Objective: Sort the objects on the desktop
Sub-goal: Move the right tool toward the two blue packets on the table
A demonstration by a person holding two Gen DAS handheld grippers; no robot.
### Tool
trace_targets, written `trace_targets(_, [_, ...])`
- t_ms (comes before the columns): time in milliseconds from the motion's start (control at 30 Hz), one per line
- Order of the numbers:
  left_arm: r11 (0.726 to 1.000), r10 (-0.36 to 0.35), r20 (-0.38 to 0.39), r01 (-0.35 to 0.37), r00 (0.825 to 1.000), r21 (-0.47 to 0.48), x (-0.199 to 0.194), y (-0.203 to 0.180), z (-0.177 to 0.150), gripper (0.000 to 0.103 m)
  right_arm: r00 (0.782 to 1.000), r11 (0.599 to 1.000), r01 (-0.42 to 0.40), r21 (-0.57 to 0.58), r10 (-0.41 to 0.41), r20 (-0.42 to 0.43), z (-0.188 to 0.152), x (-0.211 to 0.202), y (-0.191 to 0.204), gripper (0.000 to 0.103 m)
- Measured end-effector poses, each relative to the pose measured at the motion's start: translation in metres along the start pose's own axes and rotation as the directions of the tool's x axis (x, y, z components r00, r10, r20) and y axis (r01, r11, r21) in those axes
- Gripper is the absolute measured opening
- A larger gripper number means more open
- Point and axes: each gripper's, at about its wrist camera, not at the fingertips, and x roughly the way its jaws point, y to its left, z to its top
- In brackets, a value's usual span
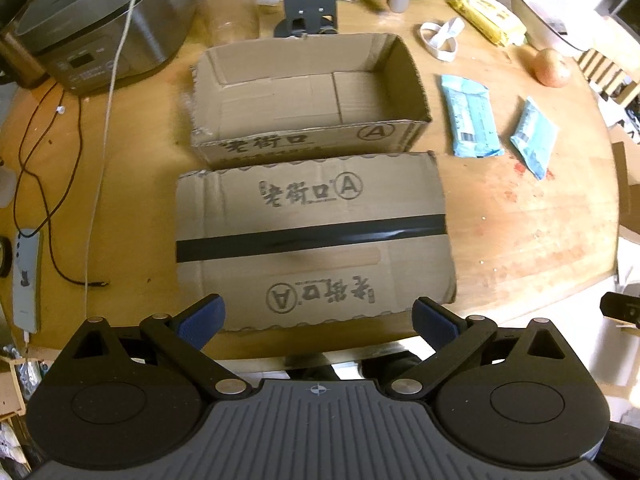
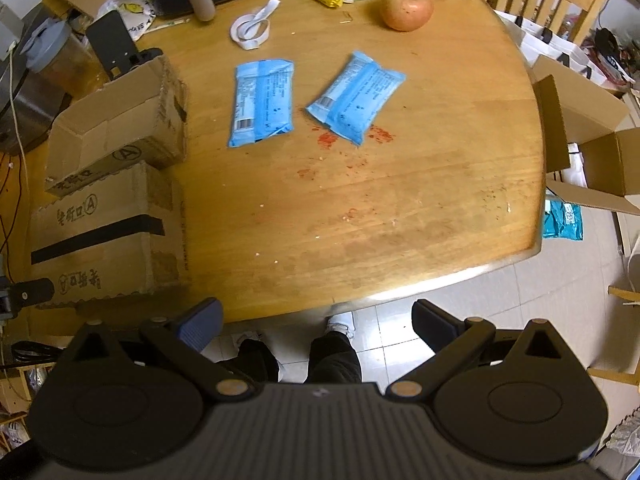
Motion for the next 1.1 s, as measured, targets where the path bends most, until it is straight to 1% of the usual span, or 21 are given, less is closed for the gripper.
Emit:
trace_targets(700, [0.992, -0.025, -0.003, 0.025, 1.000, 0.125, 0.006, -0.051, 0.018, 0.103, 1.000, 0.996, 0.027, 0.090, -0.028, 0.007, -0.006, -0.003, -0.038, 0.103])
trace_targets(1100, [0.987, -0.024, -0.007, 0.025, 1.000, 0.157, 0.009, -0.062, 0.022, 0.103, 0.999, 0.994, 0.032, 0.104, -0.033, 0.009, -0.005, -0.002, -0.044, 0.103])
